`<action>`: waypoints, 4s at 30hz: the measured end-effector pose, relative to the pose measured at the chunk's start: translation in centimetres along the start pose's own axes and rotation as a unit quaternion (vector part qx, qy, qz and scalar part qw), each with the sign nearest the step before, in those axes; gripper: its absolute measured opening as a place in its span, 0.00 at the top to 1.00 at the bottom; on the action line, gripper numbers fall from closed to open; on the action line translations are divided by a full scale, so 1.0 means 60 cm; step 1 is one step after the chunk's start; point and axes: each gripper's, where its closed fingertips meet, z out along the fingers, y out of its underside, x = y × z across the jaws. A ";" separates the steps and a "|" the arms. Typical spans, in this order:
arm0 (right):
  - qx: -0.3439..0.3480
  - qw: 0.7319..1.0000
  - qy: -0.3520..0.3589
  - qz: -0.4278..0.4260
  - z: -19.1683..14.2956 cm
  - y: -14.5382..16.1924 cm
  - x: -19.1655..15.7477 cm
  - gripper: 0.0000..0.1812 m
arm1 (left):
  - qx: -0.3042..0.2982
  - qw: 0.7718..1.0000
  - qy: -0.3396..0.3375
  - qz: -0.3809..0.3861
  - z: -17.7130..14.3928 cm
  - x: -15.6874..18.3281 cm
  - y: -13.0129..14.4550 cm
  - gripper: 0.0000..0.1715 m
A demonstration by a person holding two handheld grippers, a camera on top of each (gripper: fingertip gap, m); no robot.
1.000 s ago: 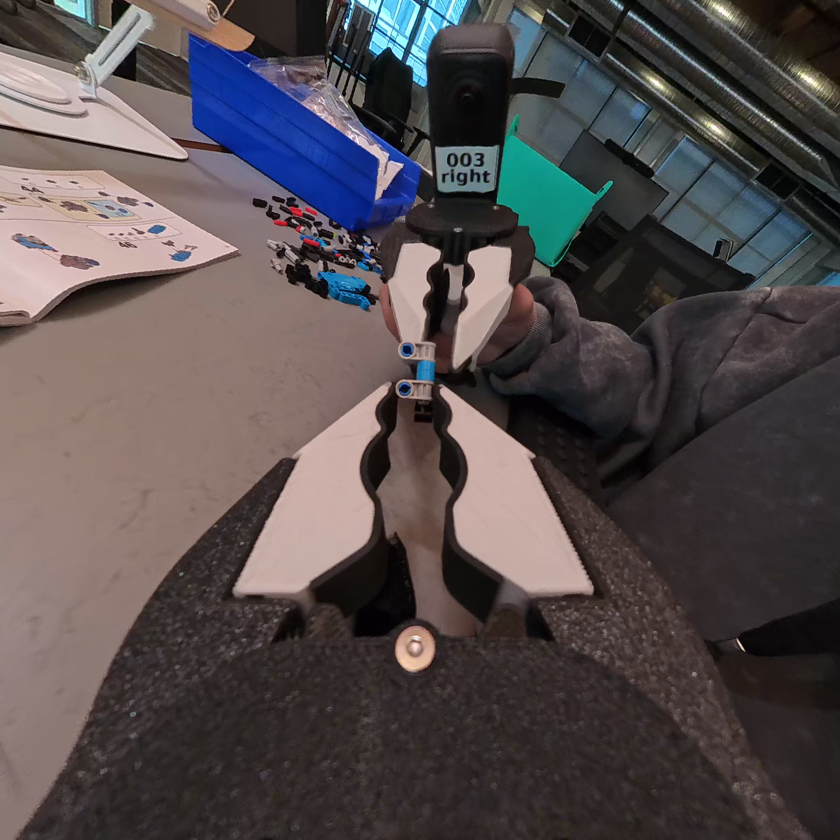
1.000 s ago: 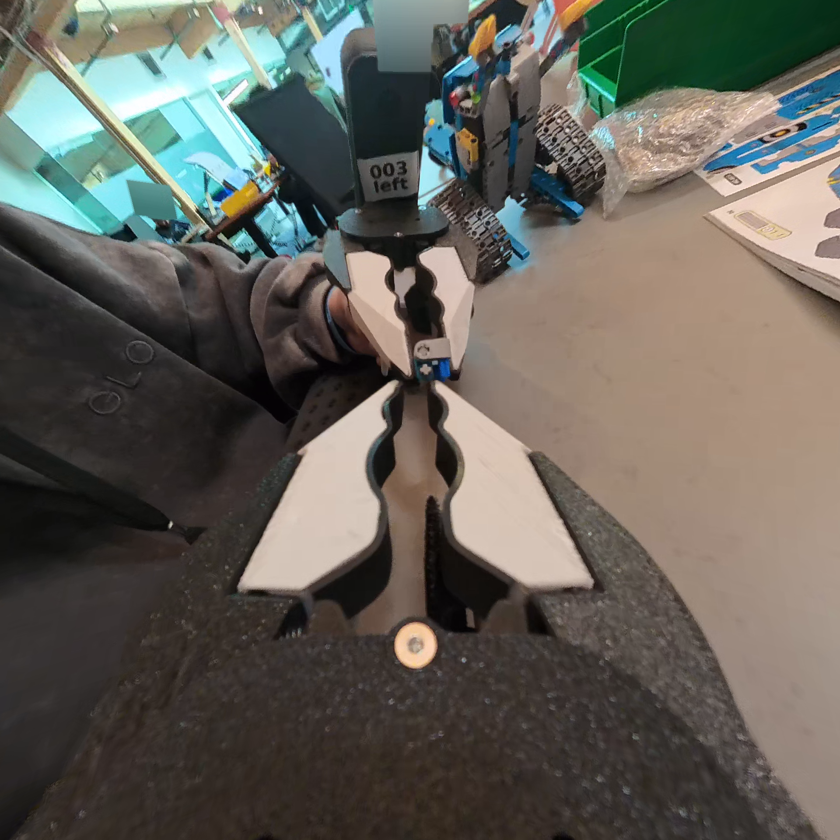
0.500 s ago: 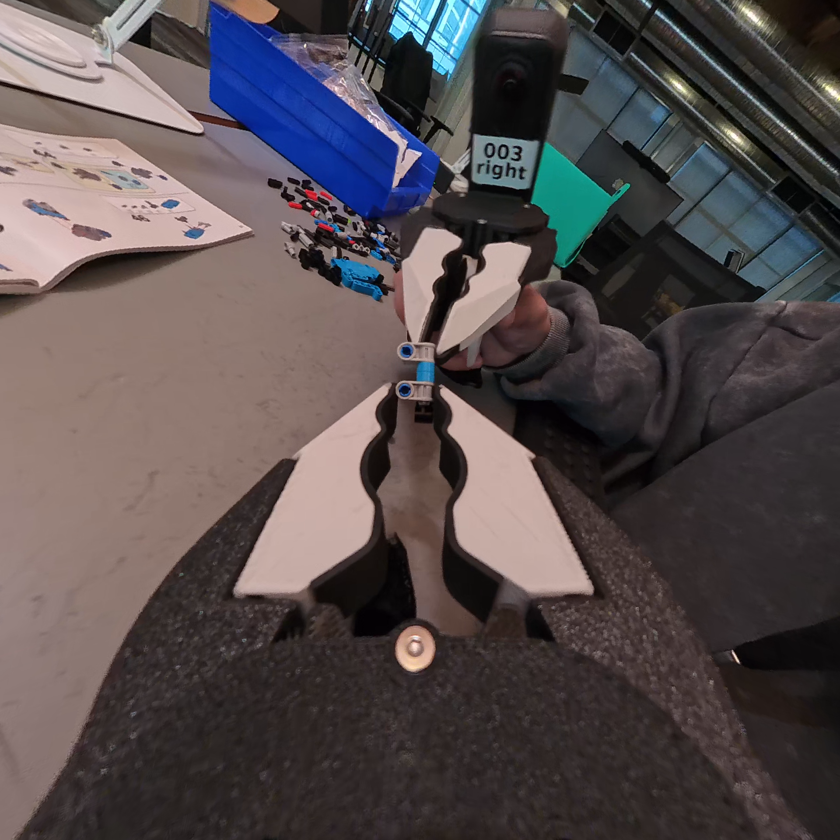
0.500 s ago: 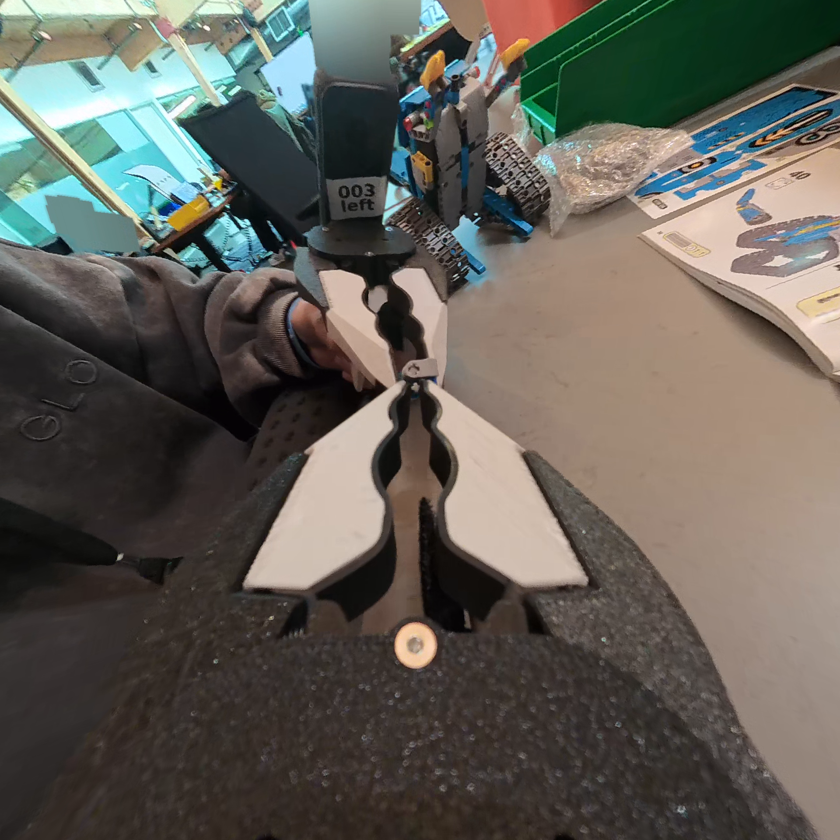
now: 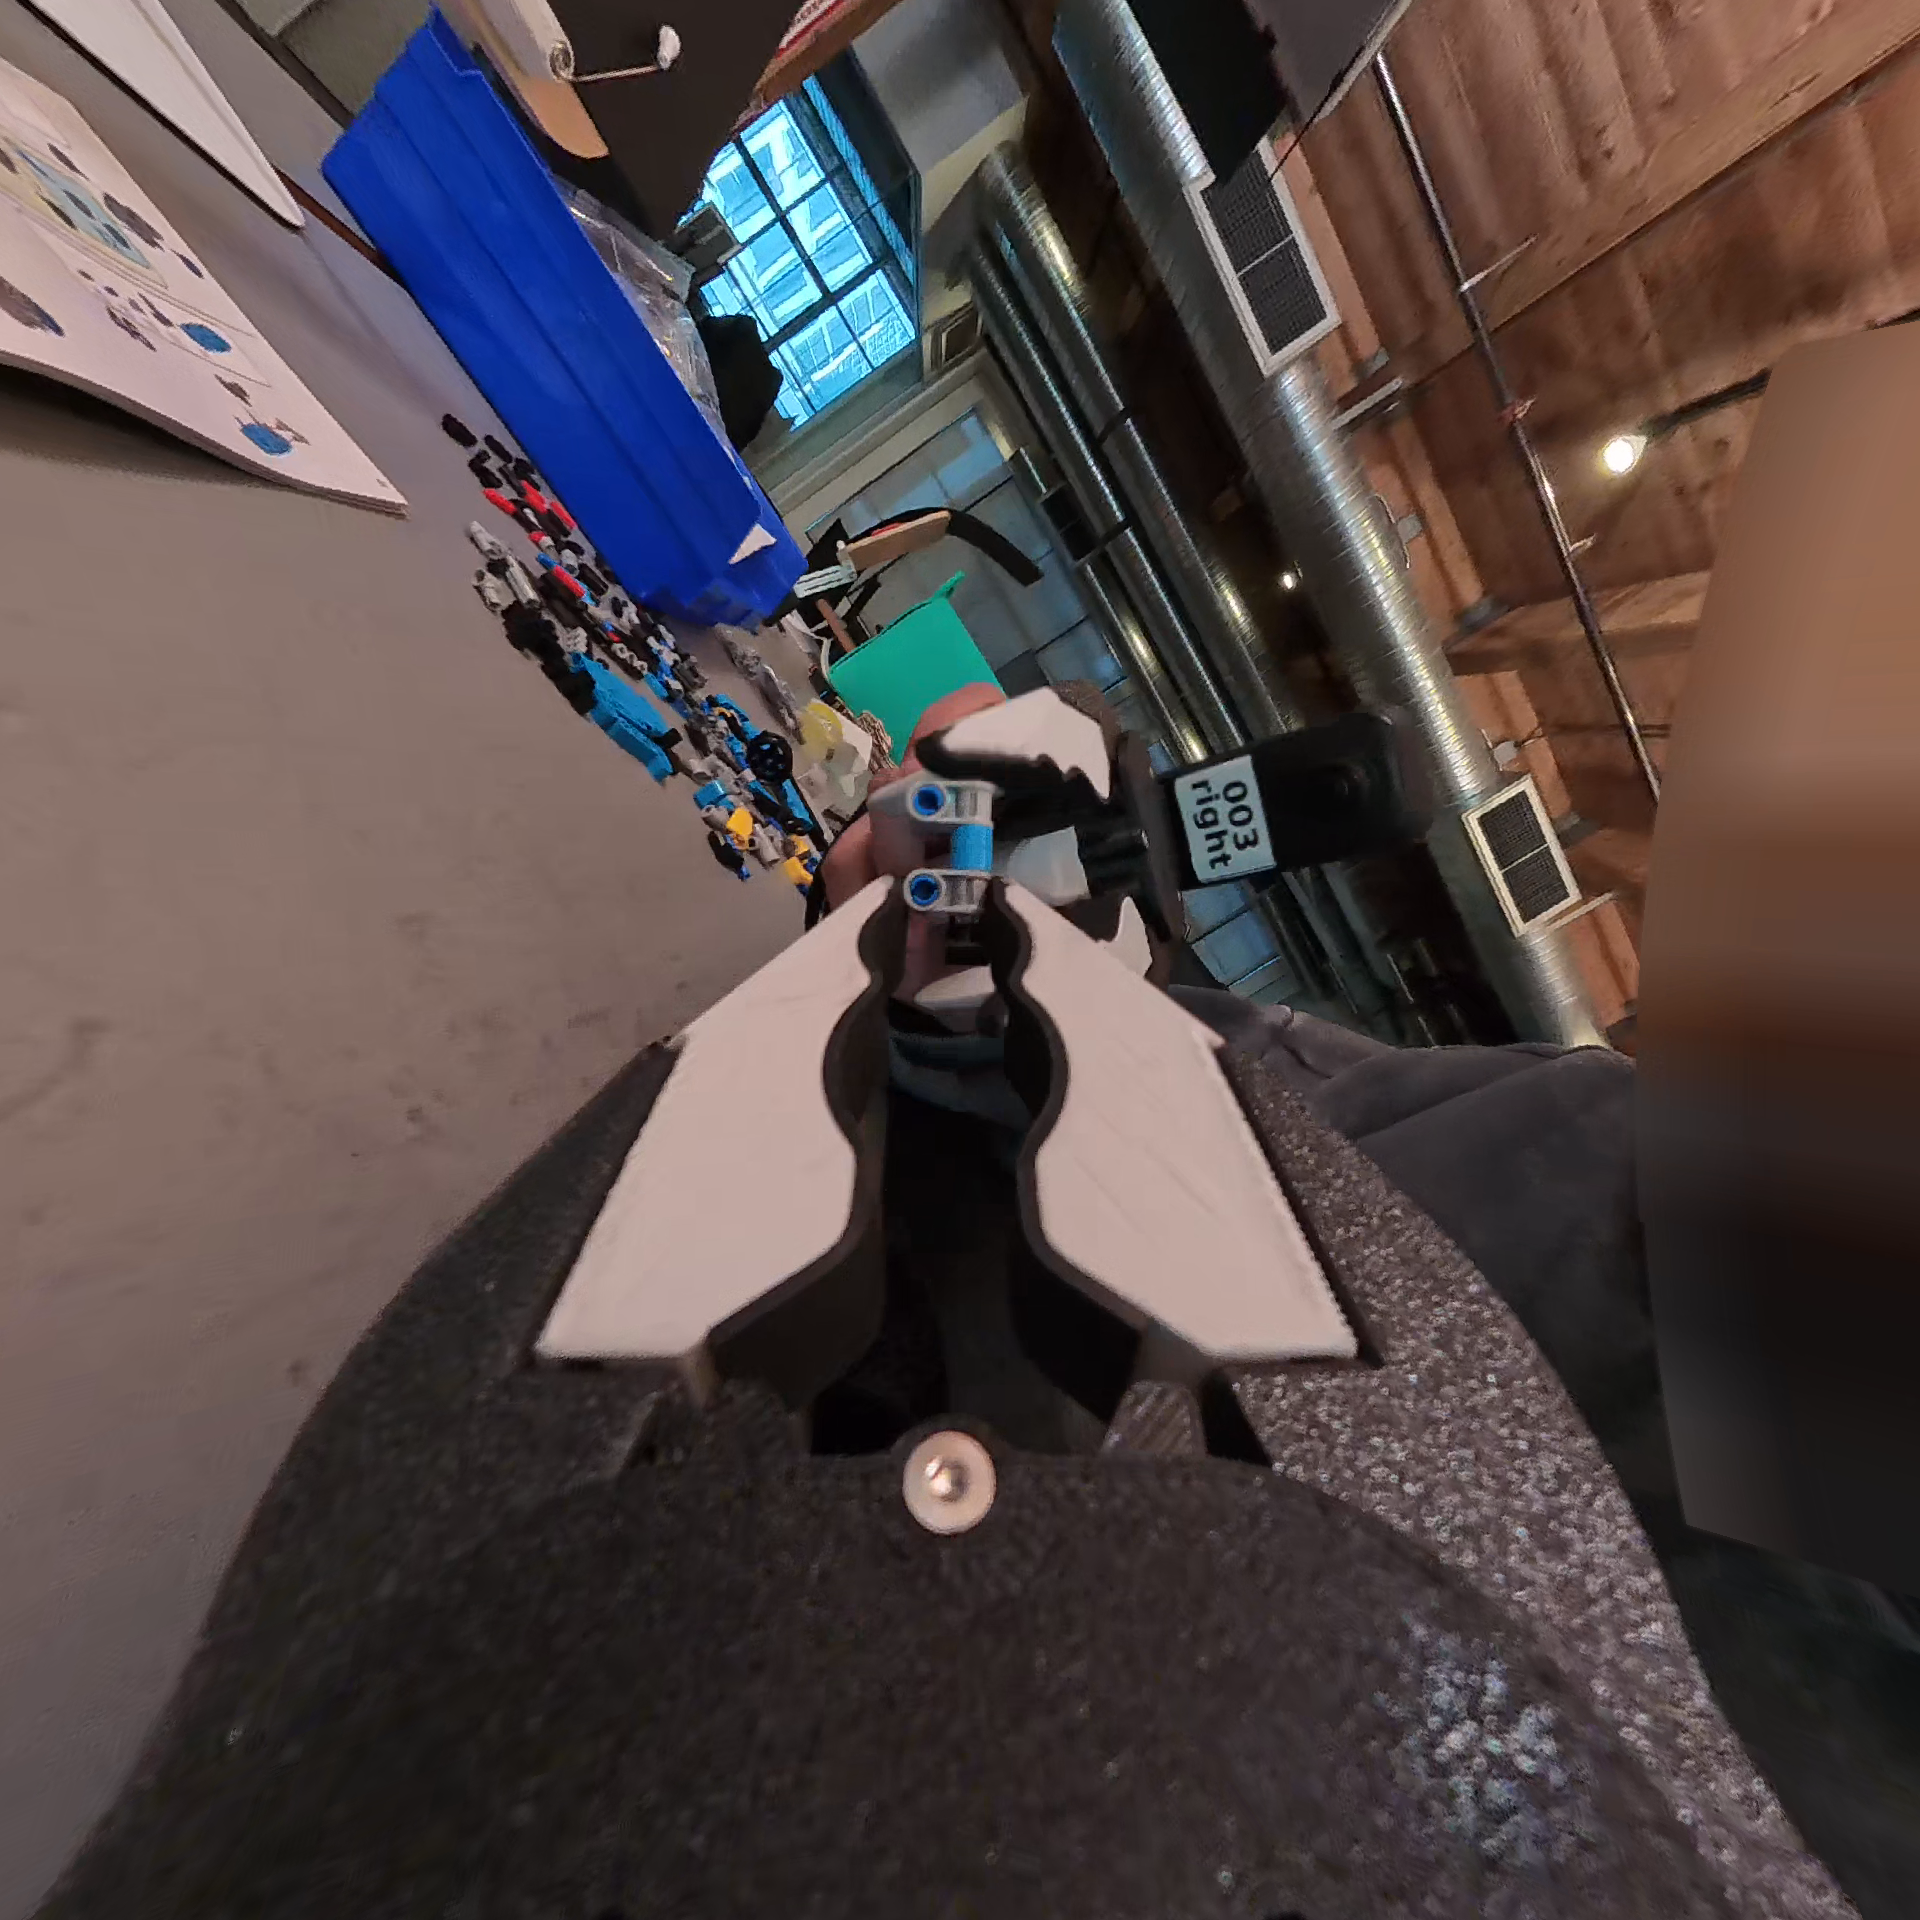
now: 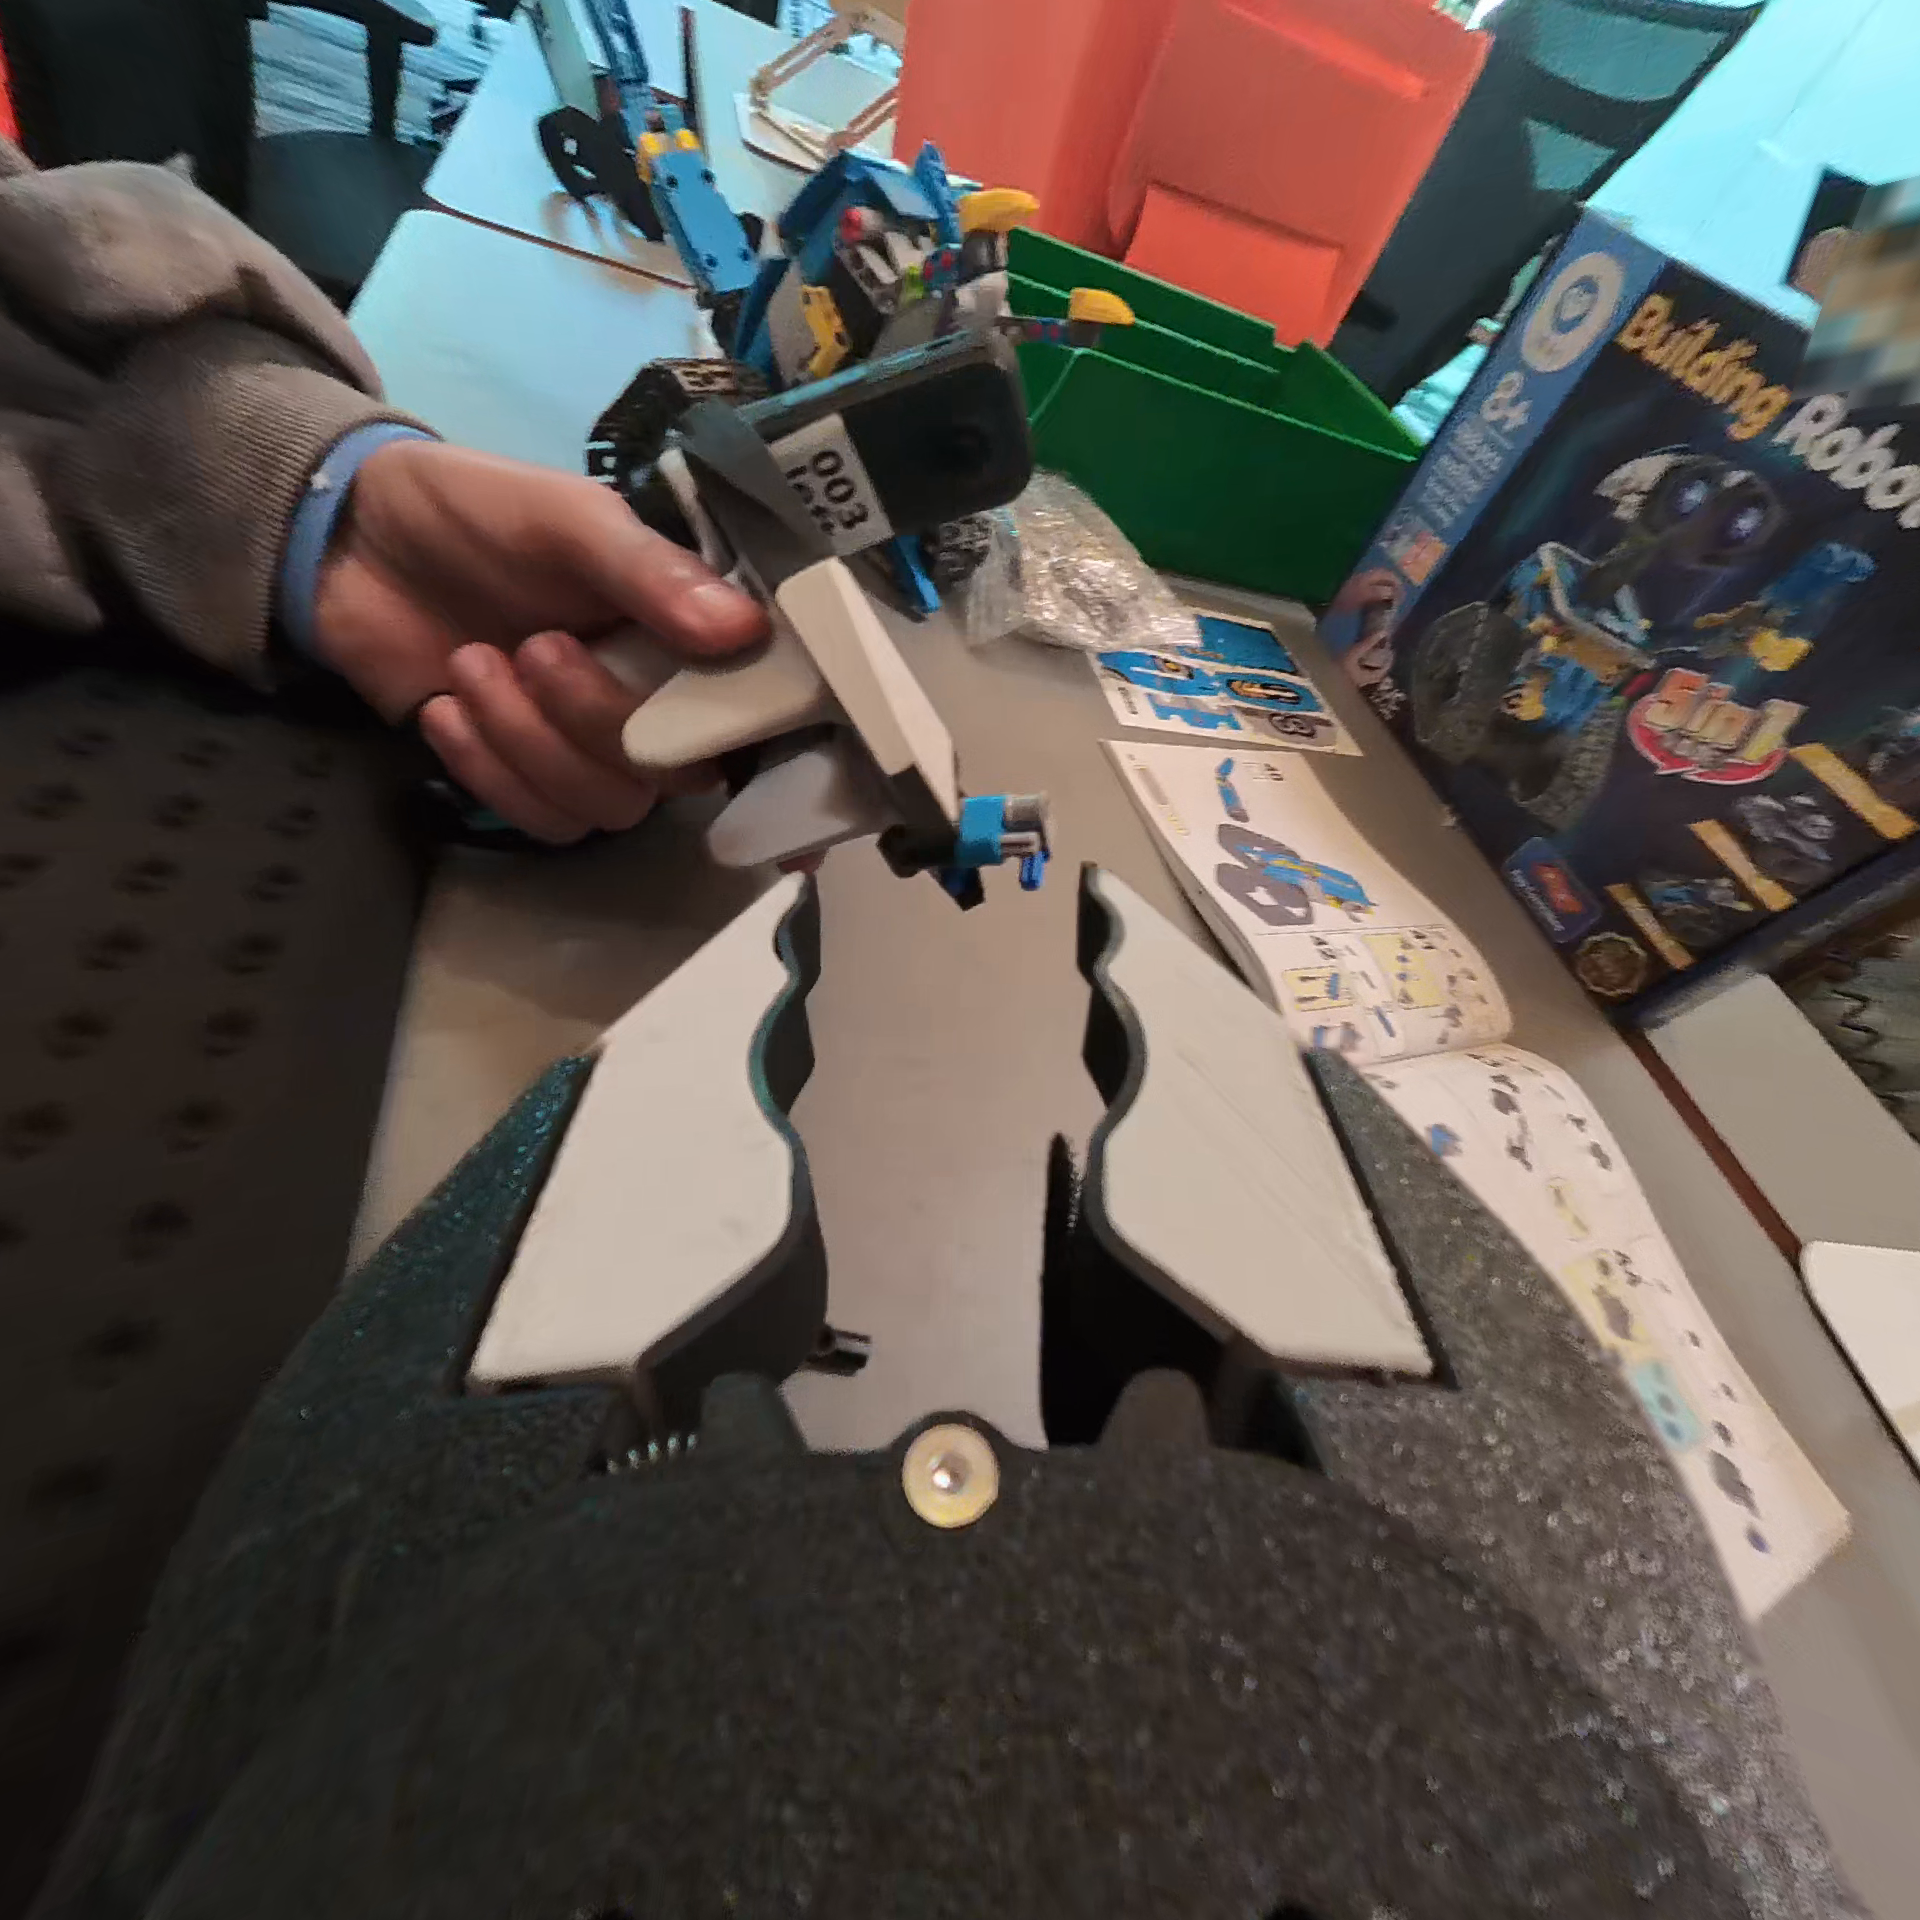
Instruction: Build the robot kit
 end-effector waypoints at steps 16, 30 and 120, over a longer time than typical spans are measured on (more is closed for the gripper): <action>-0.011 0.991 -0.045 -0.123 -0.020 0.006 -0.035 0.82 | -0.053 0.998 0.034 0.030 0.019 0.025 0.031 0.92; -0.019 0.991 -0.075 -0.112 -0.029 0.012 -0.043 0.81 | -0.099 0.993 0.028 0.063 0.025 0.026 0.053 0.94; 0.224 0.846 -0.174 0.451 -0.083 -0.048 0.039 0.82 | 0.132 0.980 0.046 0.141 0.070 0.065 -0.039 0.97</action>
